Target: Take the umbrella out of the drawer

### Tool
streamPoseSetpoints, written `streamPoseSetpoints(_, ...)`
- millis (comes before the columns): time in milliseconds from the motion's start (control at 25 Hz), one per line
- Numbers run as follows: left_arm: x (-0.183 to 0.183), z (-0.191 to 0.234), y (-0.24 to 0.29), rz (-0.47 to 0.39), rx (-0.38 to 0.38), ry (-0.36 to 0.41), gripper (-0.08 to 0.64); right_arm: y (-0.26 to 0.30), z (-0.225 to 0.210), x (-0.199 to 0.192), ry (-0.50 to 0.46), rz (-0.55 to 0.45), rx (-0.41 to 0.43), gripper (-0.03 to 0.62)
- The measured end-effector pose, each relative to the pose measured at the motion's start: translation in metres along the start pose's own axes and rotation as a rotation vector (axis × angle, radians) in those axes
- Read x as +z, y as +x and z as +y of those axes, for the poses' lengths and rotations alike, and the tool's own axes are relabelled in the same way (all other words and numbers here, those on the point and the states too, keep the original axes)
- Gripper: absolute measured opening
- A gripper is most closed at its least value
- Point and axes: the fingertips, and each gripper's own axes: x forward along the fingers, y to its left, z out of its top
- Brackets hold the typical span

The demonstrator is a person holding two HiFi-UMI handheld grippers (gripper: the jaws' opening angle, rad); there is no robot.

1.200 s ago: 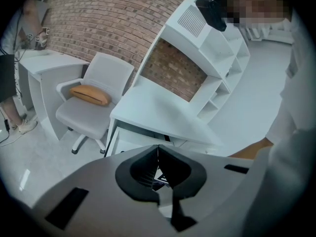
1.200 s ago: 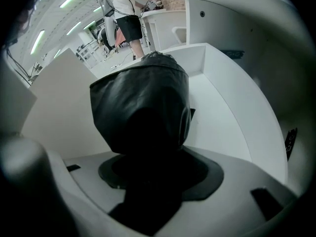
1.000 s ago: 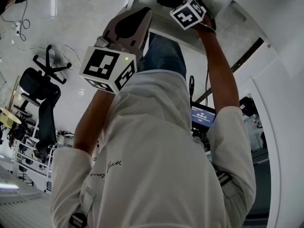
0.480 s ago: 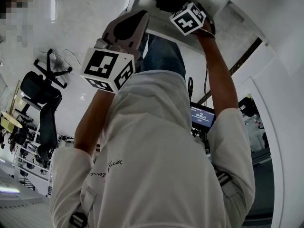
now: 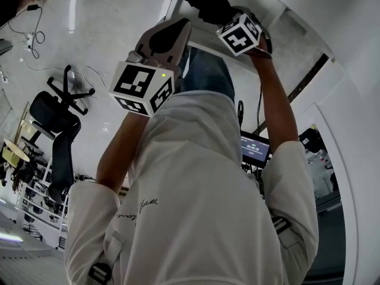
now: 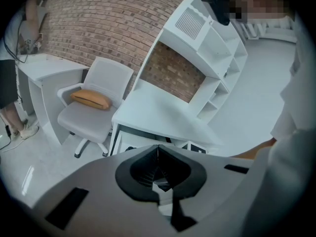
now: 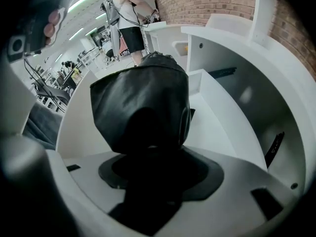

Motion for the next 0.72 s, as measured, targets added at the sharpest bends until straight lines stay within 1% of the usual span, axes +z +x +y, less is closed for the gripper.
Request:
streamPoseSetpoints(520,0.001,-0.002,-0.011,-0.020,-0.008,-0.004,0.017,-0.028,0.011,0.008,0.005,-0.044,-0.003,0.247)
streamPoseSetpoints(720,0.006,-0.019,-0.010,-0.026,-0.016,0.006,0.017,-0.048,0.008,0.003,0.005,-0.060,-0.014,0.247)
